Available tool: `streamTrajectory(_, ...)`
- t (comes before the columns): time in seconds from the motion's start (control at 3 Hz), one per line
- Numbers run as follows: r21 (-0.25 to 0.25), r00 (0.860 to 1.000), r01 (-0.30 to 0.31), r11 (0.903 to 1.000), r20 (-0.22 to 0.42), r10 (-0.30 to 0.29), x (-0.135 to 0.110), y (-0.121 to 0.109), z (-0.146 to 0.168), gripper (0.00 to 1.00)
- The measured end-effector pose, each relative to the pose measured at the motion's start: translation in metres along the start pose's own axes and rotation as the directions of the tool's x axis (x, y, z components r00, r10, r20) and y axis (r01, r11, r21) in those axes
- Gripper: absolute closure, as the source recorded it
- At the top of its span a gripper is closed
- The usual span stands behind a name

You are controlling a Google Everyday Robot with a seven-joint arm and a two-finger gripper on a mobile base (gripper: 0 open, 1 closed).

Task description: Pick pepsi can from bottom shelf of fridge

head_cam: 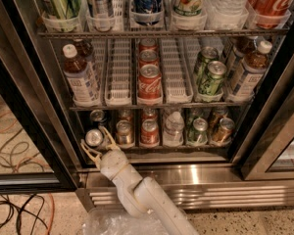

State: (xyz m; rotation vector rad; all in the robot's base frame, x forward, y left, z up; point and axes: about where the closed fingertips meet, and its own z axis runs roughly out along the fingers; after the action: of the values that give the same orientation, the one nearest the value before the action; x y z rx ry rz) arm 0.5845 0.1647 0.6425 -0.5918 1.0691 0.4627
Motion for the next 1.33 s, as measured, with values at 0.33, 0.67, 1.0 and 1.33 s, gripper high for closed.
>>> streamTrajectory(0.33,-0.032,1.0,0.019,0.9993,0.014,-0.019,-0.011,0.002,-0.004,1.0)
streamTrajectory(0.67,-0.053,0.999,0.035,0.998,-0.013,-0.036,-0.02,0.001,-0.02,1.0)
streamTrajectory(1.0,-0.111,0.997,0.019,0.9936,-0.077,-0.028,-0.019,0.001,-0.047,1.0)
streamTrajectory(1.33,-0.19,0.987,0.015,0.9816,-0.156,-0.046,-0.007,0.002,-0.079,1.0)
